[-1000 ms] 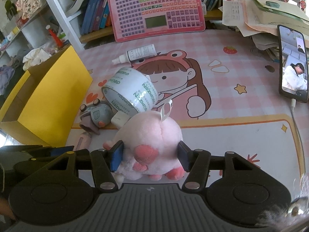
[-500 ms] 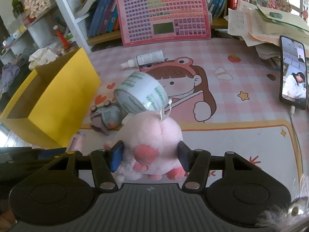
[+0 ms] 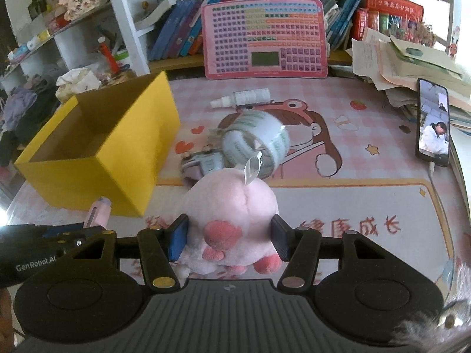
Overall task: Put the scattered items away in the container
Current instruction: 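Lift and carry the pig and pink stick over the yellow box with both tools, then open both tools to drop the pig and pink stick into the box, then withdraw both open tools from the box back toward the remaining items, then reach the right tool to the tape roll while the left tool reaches the grey toy car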
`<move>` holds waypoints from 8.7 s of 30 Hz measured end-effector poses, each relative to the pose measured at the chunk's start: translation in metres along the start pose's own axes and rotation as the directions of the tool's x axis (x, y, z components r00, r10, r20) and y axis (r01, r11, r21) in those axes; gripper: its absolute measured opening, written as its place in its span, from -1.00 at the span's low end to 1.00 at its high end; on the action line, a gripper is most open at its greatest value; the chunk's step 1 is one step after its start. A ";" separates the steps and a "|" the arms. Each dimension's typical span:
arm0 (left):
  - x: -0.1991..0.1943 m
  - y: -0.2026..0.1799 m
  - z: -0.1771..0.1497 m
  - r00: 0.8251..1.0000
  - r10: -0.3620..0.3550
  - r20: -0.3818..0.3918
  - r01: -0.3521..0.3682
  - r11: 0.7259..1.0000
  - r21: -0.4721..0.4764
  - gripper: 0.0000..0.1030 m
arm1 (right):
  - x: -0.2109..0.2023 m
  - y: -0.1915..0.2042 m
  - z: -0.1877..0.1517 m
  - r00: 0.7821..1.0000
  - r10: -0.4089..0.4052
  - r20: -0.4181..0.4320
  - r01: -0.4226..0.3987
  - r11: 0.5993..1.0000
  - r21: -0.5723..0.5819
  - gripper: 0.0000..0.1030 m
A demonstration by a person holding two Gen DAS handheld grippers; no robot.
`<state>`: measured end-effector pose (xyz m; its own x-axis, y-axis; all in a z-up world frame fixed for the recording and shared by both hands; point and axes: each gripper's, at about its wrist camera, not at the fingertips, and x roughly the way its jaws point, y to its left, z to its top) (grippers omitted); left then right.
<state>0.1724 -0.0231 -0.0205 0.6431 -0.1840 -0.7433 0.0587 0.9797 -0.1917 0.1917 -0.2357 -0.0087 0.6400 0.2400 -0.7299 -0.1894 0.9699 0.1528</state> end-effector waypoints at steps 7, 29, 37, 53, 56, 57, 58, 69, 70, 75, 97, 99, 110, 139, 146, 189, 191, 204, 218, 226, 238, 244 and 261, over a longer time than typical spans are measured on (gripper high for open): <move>-0.032 0.036 -0.020 1.000 -0.026 0.016 0.026 1.000 0.002 -0.56 | -0.019 0.050 -0.024 1.000 -0.009 -0.005 0.008 1.000 -0.010 0.08; -0.102 0.117 -0.065 0.998 -0.007 0.067 0.008 1.000 -0.009 -0.56 | -0.050 0.155 -0.072 0.999 0.052 -0.003 -0.052 0.995 -0.081 0.08; -0.110 0.132 -0.069 0.996 0.001 0.088 0.003 0.999 -0.037 -0.56 | -0.052 0.174 -0.073 0.998 0.068 -0.004 -0.068 0.987 -0.145 0.08; -0.117 0.145 -0.060 0.991 -0.002 0.131 0.007 0.999 -0.037 -0.56 | -0.051 0.193 -0.066 0.997 0.069 0.017 -0.065 0.979 -0.192 0.08; -0.115 0.144 -0.057 0.991 -0.006 0.134 0.011 0.999 -0.034 -0.56 | -0.050 0.195 -0.061 0.997 0.070 0.025 -0.064 0.977 -0.203 0.08; -0.114 0.143 -0.055 0.991 -0.007 0.136 0.012 0.999 -0.033 -0.56 | -0.049 0.195 -0.059 0.997 0.072 0.028 -0.065 0.976 -0.207 0.08; -0.113 0.143 -0.054 0.990 -0.007 0.139 0.011 0.999 -0.031 -0.56 | -0.049 0.196 -0.058 0.997 0.074 0.031 -0.066 0.975 -0.211 0.08; -0.104 0.134 -0.028 0.980 0.021 0.197 -0.015 0.999 -0.030 -0.56 | -0.038 0.193 -0.030 0.986 0.126 0.107 -0.094 0.959 -0.267 0.08; -0.105 0.134 -0.024 0.978 0.024 0.209 -0.019 0.999 -0.028 -0.56 | -0.037 0.192 -0.024 0.983 0.137 0.125 -0.098 0.956 -0.276 0.08; -0.101 0.129 0.005 0.963 0.046 0.266 -0.046 0.999 -0.006 -0.56 | -0.036 0.191 0.006 0.960 0.180 0.215 -0.104 0.940 -0.325 0.08; 0.035 0.113 0.109 0.980 0.122 0.154 -0.143 0.981 0.132 -0.55 | 0.118 0.179 0.108 0.982 0.138 0.129 -0.049 0.846 -0.531 0.10; 0.049 0.111 0.112 0.983 0.135 0.123 -0.155 0.974 0.165 -0.55 | 0.133 0.178 0.107 0.988 0.125 0.095 -0.053 0.835 -0.547 0.10; 0.086 0.122 0.118 0.987 0.163 0.012 -0.163 0.968 0.192 -0.35 | 0.153 0.180 0.109 0.992 0.127 0.012 -0.098 0.819 -0.565 0.25; 0.062 0.134 0.113 0.967 0.253 0.040 -0.253 0.921 0.296 0.20 | 0.144 0.197 0.106 0.996 0.090 0.002 -0.071 0.807 -0.586 0.67; 0.011 0.133 0.108 0.956 0.251 0.154 -0.281 0.933 0.225 0.40 | 0.105 0.201 0.103 0.991 0.100 0.086 -0.037 0.838 -0.544 0.79; -0.130 0.117 -0.061 0.977 0.109 0.182 -0.136 0.980 0.143 0.75 | -0.063 0.195 -0.060 0.978 -0.052 0.203 0.101 0.966 -0.237 0.84; -0.130 0.116 -0.064 0.980 0.103 0.169 -0.128 0.982 0.141 0.76 | -0.064 0.195 -0.066 0.981 -0.060 0.186 0.103 0.968 -0.228 0.84; -0.116 0.105 -0.080 0.998 0.027 0.057 -0.036 0.985 0.171 0.76 | -0.068 0.181 -0.081 0.986 -0.133 0.101 0.149 0.974 -0.169 0.91; -0.090 0.068 -0.073 0.998 -0.060 -0.001 0.058 0.961 0.269 0.76 | -0.067 0.144 -0.089 0.976 -0.215 0.043 0.218 0.973 -0.080 0.91; -0.073 0.043 -0.068 0.996 -0.089 -0.033 0.095 0.951 0.295 0.76 | -0.067 0.116 -0.088 0.978 -0.209 0.023 0.210 0.977 -0.040 0.91; -0.036 -0.011 -0.054 0.988 -0.120 -0.093 0.145 0.927 0.346 0.76 | -0.058 0.054 -0.084 0.962 -0.270 -0.042 0.272 0.962 0.024 0.91; -0.016 -0.039 -0.042 0.986 -0.131 -0.105 0.161 0.916 0.369 0.76 | -0.053 0.023 -0.074 0.958 -0.283 -0.047 0.285 0.958 0.037 0.89; 0.040 -0.087 -0.005 0.994 -0.028 -0.106 0.064 0.933 0.354 0.76 | -0.007 -0.051 -0.029 0.973 -0.219 -0.070 0.221 0.975 0.029 0.86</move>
<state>0.1893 -0.1165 -0.0368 0.5566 -0.2187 -0.8015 0.3662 0.9306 0.0004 0.1754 -0.2878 -0.0308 0.6120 0.0184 -0.7907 -0.0211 0.9998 0.0069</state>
